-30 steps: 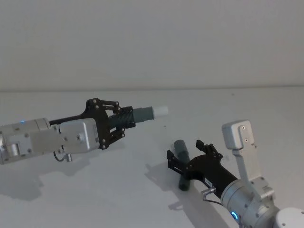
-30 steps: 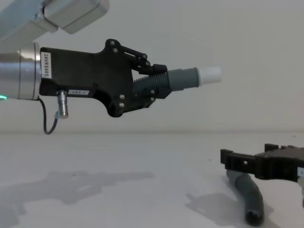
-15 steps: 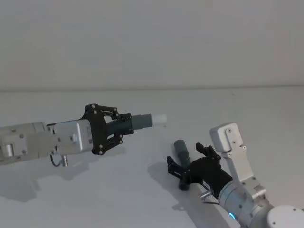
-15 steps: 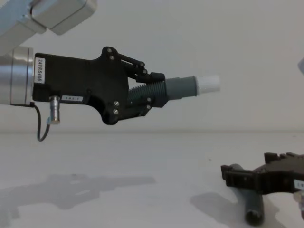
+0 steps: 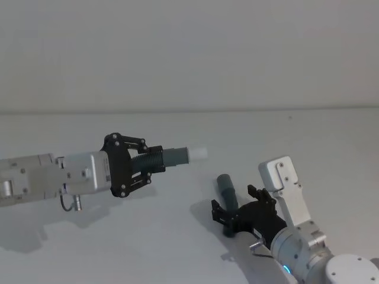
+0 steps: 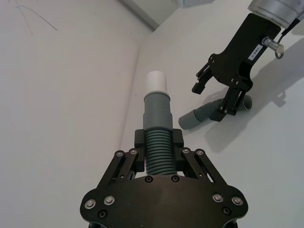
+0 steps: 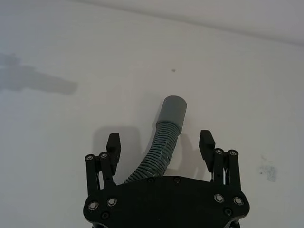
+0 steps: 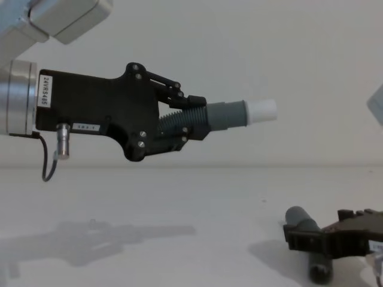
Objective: Use both hands to pick up one end of the pipe from the table, align the ends, and insert them.
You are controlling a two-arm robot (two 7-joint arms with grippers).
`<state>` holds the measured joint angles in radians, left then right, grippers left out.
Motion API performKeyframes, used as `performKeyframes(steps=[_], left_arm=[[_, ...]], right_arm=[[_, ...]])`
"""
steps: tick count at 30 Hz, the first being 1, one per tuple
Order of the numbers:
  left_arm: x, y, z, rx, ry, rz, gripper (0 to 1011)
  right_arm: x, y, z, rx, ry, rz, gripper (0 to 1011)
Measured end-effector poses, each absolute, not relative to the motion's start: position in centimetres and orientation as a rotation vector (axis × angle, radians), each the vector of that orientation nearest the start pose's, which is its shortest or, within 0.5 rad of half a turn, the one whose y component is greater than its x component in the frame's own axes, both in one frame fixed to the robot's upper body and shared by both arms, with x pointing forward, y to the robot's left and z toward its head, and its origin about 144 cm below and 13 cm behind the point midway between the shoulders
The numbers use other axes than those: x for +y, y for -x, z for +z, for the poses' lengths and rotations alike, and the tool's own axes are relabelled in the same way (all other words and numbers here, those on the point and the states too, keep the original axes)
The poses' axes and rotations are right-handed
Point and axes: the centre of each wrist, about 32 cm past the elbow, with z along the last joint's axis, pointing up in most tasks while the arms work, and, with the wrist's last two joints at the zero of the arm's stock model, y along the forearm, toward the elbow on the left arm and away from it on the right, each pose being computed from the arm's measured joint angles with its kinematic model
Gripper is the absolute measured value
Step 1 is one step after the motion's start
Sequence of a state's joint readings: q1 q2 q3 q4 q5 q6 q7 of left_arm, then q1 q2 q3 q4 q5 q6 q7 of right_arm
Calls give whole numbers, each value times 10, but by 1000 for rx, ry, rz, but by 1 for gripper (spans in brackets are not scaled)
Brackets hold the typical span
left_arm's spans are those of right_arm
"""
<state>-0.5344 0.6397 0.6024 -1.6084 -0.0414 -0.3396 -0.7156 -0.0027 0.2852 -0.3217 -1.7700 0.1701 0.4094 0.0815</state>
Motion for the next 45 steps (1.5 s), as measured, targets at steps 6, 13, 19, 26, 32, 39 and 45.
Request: performKeyframes(steps=[6, 13, 19, 26, 32, 39, 45], left_arm=[[248, -536, 1288, -847, -302, 253, 300], [249, -536, 1288, -844, -301, 249, 300], [249, -536, 1288, -843, -301, 248, 300], [249, -536, 1288, -842, -301, 247, 300], [249, -536, 1288, -842, -301, 247, 300], [249, -536, 1288, -841, -301, 246, 300], [249, -536, 1288, -841, -301, 246, 300]], right_arm=[[-193, -443, 1182, 143, 341, -1141, 1004], [-190, -449, 1183, 168, 363, -1126, 1004], [-188, -452, 1185, 178, 373, -1118, 1000], [-187, -454, 1186, 188, 382, -1112, 855], [-186, -455, 1186, 192, 386, -1109, 670], [-186, -456, 1187, 195, 389, -1107, 433], [-185, -457, 1187, 195, 389, -1106, 255]])
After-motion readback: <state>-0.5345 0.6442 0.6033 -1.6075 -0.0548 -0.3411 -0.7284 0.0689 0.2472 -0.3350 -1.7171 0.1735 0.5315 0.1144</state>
